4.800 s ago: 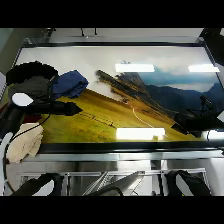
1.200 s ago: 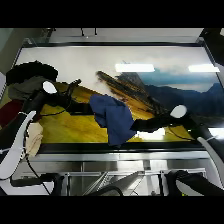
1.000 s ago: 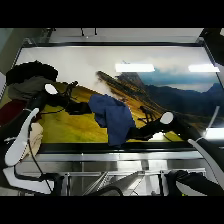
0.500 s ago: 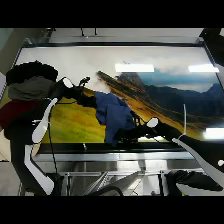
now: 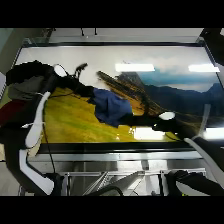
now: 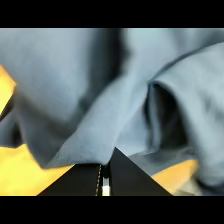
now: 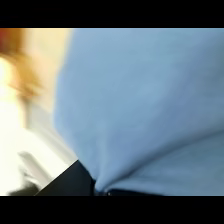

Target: Fold the shirts.

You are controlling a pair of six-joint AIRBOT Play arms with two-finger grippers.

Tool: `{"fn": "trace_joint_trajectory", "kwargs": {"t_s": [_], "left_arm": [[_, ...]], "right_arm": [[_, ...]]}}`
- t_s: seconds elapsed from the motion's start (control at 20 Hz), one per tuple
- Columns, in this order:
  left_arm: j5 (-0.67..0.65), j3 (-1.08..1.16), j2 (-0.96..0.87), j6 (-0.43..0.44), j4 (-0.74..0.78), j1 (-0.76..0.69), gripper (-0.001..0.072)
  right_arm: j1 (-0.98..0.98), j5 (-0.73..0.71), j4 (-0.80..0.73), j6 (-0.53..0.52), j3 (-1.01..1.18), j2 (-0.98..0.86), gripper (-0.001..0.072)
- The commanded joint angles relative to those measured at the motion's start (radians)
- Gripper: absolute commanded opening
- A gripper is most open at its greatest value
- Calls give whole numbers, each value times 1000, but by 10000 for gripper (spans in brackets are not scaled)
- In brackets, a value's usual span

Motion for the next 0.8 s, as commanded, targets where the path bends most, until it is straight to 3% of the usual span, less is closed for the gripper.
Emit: {"fn": "trace_joint_trajectory", "kwargs": {"t_s": [0.0, 0.45, 0.6, 0.75], "left_arm": [[-17, 7, 192, 0, -3, 33, 15], [-112, 7, 747, -1, -2, 46, 15], [-196, -2, 852, -19, -3, 45, 15], [-192, -134, 932, -19, -3, 45, 15]], "right_arm": [[-175, 114, 32, -16, 93, 221, 25], [-577, 126, 28, -17, 327, 665, 26], [-591, 229, 29, -16, 327, 698, 26], [-591, 387, -19, 14, 325, 656, 26]]}}
